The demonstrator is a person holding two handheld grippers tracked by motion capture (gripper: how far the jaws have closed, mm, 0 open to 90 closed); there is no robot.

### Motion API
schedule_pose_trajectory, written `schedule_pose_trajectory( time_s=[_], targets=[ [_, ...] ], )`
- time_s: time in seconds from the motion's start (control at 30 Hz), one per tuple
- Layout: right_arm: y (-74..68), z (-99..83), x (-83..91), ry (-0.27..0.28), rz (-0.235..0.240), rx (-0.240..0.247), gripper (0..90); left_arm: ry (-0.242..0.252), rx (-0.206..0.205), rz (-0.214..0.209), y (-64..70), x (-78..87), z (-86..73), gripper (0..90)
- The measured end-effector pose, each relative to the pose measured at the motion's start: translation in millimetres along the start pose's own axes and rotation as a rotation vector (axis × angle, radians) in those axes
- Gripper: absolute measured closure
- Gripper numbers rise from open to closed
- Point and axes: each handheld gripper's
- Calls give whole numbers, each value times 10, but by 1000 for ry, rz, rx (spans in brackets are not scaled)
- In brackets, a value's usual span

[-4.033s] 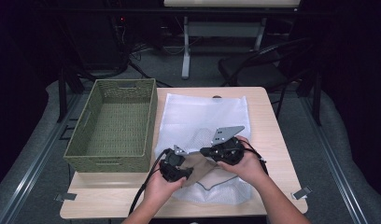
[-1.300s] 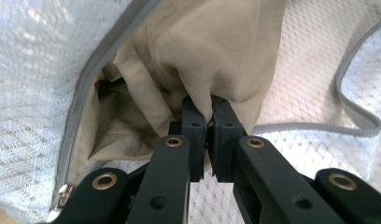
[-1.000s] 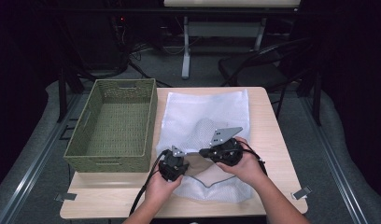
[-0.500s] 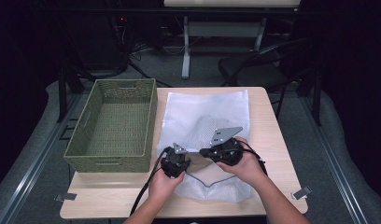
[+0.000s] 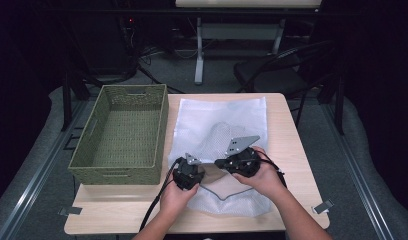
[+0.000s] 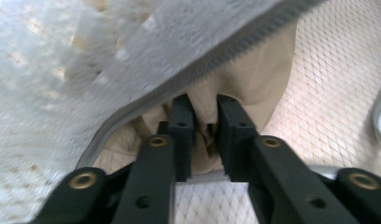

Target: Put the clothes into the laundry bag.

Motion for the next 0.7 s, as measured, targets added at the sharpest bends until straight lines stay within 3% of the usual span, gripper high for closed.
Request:
schedule_pose_trajectory(
  time_s=[0.1, 0.23, 0.4, 0.7],
  targets=[
    [11, -12, -1, -3, 3, -5, 893, 3, 7, -12, -31, 72, -19, 719],
    [16, -22, -9, -4, -1, -8, 893, -2, -14, -16, -53, 161, -77, 671],
    [21, -37, -23, -16, -2, -9, 893, -19, -51, -7, -60, 250, -163, 622],
    [32, -75, -43, -28, 5, -20, 892, -20, -50, 22, -185, 405, -276, 527]
  ],
)
Point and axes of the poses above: each handheld gripper's, and its own axes: x roughly backward along the jaws, z roughly out of its top, y roughly to its right, and after that the axes turned 13 degrees about z, right-handed
